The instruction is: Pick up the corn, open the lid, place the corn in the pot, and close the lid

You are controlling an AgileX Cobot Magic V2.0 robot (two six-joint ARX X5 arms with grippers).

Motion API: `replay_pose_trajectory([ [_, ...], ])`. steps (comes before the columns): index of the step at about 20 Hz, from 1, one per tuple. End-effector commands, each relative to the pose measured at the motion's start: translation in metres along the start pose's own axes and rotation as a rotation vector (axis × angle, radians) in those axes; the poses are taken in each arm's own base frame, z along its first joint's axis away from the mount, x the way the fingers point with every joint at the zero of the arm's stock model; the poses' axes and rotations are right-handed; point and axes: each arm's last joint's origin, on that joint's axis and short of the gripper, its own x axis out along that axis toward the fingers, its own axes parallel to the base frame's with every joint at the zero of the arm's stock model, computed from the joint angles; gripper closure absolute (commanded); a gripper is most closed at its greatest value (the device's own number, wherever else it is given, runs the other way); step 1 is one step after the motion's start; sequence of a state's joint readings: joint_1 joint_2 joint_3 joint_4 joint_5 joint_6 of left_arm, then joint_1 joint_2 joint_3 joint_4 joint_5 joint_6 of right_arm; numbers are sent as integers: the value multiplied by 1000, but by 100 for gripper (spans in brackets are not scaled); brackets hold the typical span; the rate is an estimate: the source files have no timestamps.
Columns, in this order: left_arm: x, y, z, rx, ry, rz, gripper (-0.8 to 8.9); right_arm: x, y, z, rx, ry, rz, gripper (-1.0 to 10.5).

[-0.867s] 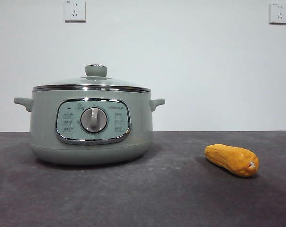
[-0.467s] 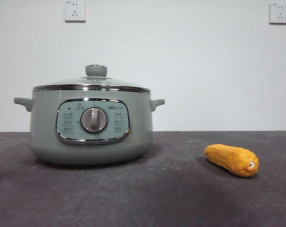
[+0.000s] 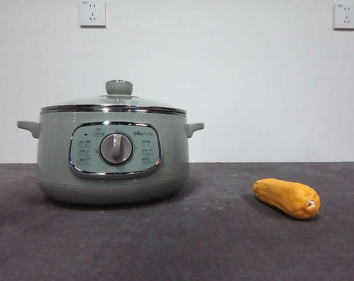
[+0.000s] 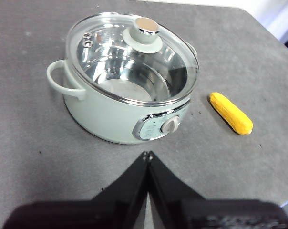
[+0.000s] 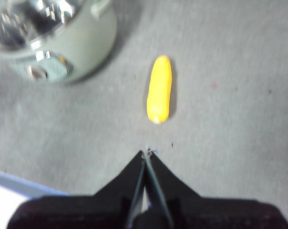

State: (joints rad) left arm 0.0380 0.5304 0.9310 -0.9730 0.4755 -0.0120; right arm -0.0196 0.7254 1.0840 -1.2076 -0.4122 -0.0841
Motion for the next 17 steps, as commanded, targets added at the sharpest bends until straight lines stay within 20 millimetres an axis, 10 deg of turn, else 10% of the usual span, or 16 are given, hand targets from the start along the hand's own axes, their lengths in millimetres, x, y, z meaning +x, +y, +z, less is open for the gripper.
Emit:
replay_pose_trajectory([
  [1, 2, 0, 4, 39, 27, -16, 820, 0, 0, 4, -29, 9, 6, 957],
  [5, 7, 1, 7, 26, 59, -29, 784, 1, -1, 7, -18, 9, 5, 935],
  [9, 10, 2, 9, -11, 69, -57, 227, 1, -1, 8, -18, 4, 5, 459],
  [17, 15, 1, 14, -5, 54, -158, 219, 22, -9, 25, 25, 34, 96, 352],
])
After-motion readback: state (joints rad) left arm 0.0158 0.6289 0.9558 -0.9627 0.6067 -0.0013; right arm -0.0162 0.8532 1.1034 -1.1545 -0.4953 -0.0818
